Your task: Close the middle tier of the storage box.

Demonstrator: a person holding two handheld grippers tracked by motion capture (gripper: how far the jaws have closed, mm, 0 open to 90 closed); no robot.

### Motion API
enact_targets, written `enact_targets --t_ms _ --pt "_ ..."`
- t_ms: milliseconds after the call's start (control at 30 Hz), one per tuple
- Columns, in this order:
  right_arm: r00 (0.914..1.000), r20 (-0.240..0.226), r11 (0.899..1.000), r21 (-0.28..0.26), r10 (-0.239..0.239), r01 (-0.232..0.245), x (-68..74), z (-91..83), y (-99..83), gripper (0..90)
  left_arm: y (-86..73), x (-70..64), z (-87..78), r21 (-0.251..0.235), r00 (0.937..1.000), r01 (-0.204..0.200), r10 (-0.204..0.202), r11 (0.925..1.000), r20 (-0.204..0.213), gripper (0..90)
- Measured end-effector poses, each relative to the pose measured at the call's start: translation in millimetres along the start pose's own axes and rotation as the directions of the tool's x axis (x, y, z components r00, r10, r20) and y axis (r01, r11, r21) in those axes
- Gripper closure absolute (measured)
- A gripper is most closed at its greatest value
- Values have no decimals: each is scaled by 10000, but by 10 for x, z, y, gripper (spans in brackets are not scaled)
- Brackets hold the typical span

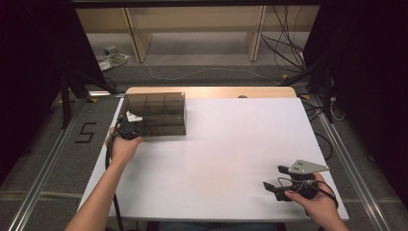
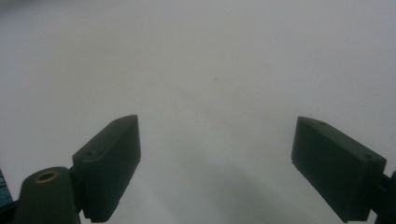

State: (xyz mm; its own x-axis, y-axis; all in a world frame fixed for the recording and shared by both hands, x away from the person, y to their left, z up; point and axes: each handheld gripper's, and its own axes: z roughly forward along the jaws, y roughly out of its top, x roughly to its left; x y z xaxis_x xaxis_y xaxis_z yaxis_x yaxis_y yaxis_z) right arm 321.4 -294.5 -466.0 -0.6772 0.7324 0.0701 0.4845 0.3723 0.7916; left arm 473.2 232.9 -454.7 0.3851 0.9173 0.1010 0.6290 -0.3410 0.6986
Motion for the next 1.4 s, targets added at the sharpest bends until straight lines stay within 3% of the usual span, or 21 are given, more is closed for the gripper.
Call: enact_targets --t_ms 1400 --pt "10000 21 10000 3 -22 22 -2 -6 -3 163 47 -4 73 -68 9998 217 -217 9997 -2 899"
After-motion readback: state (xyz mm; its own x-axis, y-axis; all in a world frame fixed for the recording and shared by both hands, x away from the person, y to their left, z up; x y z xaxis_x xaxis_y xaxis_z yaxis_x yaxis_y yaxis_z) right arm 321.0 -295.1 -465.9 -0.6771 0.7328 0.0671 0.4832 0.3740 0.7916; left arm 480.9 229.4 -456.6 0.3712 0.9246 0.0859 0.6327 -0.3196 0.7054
